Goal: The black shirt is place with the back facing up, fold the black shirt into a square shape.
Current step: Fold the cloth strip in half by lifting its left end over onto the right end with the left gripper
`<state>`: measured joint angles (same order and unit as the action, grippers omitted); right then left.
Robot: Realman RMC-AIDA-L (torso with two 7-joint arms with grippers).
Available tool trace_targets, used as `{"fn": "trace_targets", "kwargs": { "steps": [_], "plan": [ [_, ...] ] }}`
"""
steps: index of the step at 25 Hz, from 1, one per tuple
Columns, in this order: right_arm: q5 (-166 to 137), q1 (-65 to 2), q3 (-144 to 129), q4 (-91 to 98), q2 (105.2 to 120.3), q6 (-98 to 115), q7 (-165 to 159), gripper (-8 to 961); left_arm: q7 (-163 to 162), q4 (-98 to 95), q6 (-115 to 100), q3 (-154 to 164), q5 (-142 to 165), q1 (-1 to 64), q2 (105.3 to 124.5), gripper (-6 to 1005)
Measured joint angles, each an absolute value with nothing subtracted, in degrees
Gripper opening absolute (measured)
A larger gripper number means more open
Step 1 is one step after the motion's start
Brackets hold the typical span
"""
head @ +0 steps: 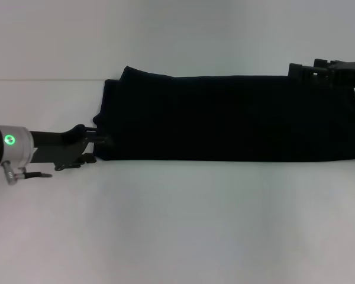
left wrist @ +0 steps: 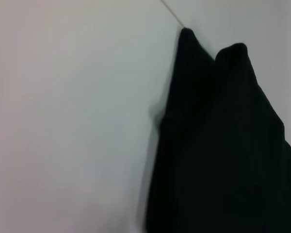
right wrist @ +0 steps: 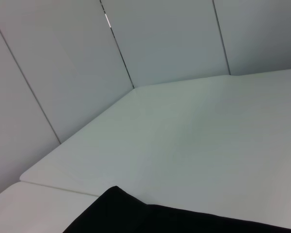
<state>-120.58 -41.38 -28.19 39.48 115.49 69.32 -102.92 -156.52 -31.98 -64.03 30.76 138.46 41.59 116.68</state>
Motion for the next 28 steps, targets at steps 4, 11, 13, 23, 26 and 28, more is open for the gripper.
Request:
{"fn": "trace_targets", "kwargs": {
  "steps": [4, 11, 13, 23, 26, 28],
  "plan": [
    [-120.58, -41.28, -28.19, 39.49, 115.49, 69.32, -102.92, 909, -158.08, -30.98, -62.54, 31.33, 138.98, 42.28, 116.68, 638],
    [-120.58, -41.15, -28.18, 39.63, 115.43, 69.35, -102.92, 905, -158.16, -30.76, -60.72, 31.55, 139.31, 42.4, 116.83, 637],
    [-120.58, -41.14, -28.21, 39.66, 115.41, 69.35, -102.92, 904, -158.15, -30.76, -60.26, 31.55, 139.42, 42.36, 116.83, 636],
    [-120.58, -41.19, -28.07, 39.86, 115.4, 69.66, -102.92, 898, -157.98, -29.44, -57.89, 32.6, 139.49, 42.88, 116.9, 635],
    [-120.58, -41.2, -28.05, 39.88, 115.39, 69.71, -102.92, 896, -158.06, -29.42, -57.19, 33.07, 139.38, 42.95, 116.94, 635],
    [-120.58, -41.21, -28.03, 39.88, 115.39, 69.75, -102.92, 895, -158.07, -29.43, -57.07, 33.08, 139.36, 43.08, 116.97, 635]
  ]
}}
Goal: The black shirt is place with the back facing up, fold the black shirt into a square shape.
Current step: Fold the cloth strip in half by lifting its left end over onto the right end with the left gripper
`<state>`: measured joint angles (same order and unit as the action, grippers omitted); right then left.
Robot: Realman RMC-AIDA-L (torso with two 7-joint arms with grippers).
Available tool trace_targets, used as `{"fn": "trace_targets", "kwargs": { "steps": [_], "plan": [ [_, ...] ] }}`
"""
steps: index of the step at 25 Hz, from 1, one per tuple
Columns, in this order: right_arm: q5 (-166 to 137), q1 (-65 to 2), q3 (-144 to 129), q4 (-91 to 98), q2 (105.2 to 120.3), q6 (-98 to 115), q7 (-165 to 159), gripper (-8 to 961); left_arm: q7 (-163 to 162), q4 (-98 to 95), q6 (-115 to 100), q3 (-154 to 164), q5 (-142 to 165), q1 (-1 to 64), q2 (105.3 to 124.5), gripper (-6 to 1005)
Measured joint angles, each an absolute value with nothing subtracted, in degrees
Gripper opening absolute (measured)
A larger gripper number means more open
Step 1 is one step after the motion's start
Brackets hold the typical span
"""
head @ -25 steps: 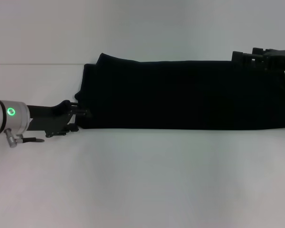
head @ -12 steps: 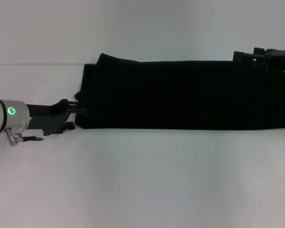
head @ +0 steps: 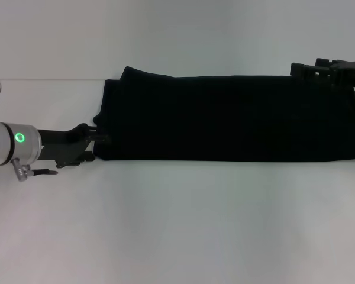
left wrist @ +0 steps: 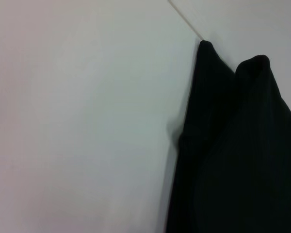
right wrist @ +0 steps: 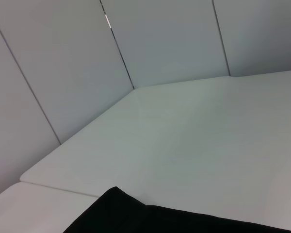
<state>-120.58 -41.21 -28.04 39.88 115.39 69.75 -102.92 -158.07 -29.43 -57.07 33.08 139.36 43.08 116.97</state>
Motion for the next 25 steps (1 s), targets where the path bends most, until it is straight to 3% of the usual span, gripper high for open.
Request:
{"fn": "trace_targets", "kwargs": {
  "steps": [25],
  "plan": [
    [-120.58, -41.05, -28.03, 39.91, 115.39, 69.86, -102.91, 894, -157.71, -28.65, -55.36, 33.28, 139.4, 43.71, 117.25, 632]
  ]
}}
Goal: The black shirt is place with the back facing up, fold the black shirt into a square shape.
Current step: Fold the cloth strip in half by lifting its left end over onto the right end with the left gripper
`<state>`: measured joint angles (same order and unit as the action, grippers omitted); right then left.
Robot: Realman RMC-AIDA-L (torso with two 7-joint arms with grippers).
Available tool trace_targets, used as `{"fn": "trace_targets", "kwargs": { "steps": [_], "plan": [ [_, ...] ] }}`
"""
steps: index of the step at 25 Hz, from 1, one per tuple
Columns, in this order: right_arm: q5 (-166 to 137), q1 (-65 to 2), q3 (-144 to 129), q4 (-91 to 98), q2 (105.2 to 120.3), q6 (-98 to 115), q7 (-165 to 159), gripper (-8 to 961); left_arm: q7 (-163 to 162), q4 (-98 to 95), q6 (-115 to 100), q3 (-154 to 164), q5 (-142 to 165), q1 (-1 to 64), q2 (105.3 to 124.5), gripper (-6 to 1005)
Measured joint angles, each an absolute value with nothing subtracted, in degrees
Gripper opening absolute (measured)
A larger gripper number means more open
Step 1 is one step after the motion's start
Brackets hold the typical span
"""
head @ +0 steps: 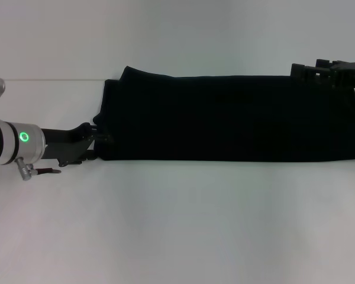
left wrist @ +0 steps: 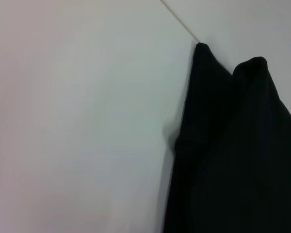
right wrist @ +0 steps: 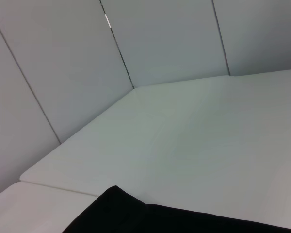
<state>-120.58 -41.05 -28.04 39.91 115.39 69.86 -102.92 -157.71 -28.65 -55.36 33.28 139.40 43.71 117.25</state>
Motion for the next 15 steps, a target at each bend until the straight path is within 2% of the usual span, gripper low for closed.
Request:
{"fn": "trace_targets", "kwargs": {
  "steps": [13, 15],
  "plan": [
    [-120.58, -41.04, -27.94, 39.9, 115.39, 69.81, -102.92, 895, -157.66, -28.65, -55.07, 34.37, 139.39, 44.08, 117.3, 630],
    [-120.58, -41.04, -27.92, 39.9, 115.39, 69.8, -102.92, 895, -157.3, -28.64, -54.66, 35.67, 139.4, 44.14, 117.31, 599]
  ]
}}
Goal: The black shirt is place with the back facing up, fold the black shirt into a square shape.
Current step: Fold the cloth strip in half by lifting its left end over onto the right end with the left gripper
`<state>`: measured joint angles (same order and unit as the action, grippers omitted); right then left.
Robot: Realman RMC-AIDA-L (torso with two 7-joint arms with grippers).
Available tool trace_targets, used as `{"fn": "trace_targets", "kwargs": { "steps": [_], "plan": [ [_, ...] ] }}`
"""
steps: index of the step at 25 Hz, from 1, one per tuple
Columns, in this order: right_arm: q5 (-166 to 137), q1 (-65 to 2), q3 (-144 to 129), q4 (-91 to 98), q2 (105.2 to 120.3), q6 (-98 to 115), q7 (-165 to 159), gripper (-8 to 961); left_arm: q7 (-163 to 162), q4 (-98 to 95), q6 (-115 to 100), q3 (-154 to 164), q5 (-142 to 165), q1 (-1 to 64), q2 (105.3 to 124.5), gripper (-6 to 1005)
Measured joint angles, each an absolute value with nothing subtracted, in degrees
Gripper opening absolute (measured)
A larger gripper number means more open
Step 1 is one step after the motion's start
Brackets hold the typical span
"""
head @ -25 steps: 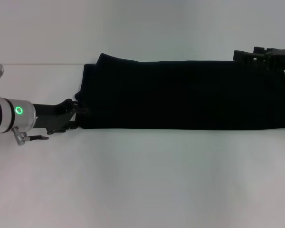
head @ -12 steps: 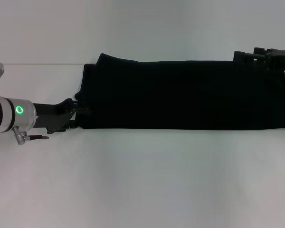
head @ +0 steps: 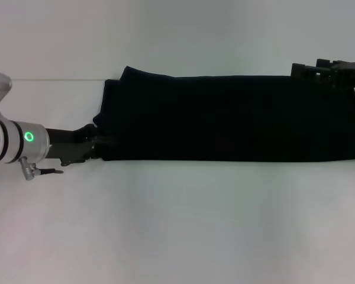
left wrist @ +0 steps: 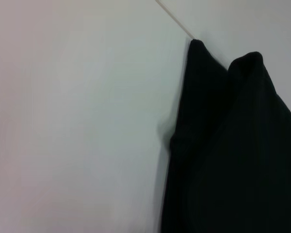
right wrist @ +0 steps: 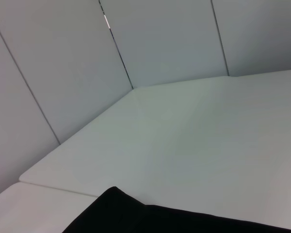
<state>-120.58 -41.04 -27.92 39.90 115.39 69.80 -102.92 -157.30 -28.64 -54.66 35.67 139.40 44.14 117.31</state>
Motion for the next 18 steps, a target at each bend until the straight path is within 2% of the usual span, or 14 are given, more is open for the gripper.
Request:
{"fn": "trace_targets", "kwargs": {
  "steps": [9, 14, 17, 18],
  "plan": [
    [-120.47, -40.92, -27.79, 39.95, 115.4, 69.89, -102.92, 894, -156.5, -28.45, -53.64, 38.47, 139.52, 45.06, 117.21, 458],
    [-119.91, -40.69, -27.8, 39.98, 115.4, 69.87, -102.78, 884, -156.59, -28.12, -52.94, 38.5, 139.57, 44.8, 117.25, 218],
    [-119.89, -40.69, -27.81, 39.99, 115.4, 69.85, -102.71, 881, -156.54, -28.06, -52.94, 38.5, 139.57, 44.76, 117.25, 24],
    [-119.88, -40.69, -27.82, 39.97, 115.4, 69.83, -102.6, 881, -156.48, -28.06, -52.99, 38.5, 139.57, 44.74, 117.25, 19]
  ]
}}
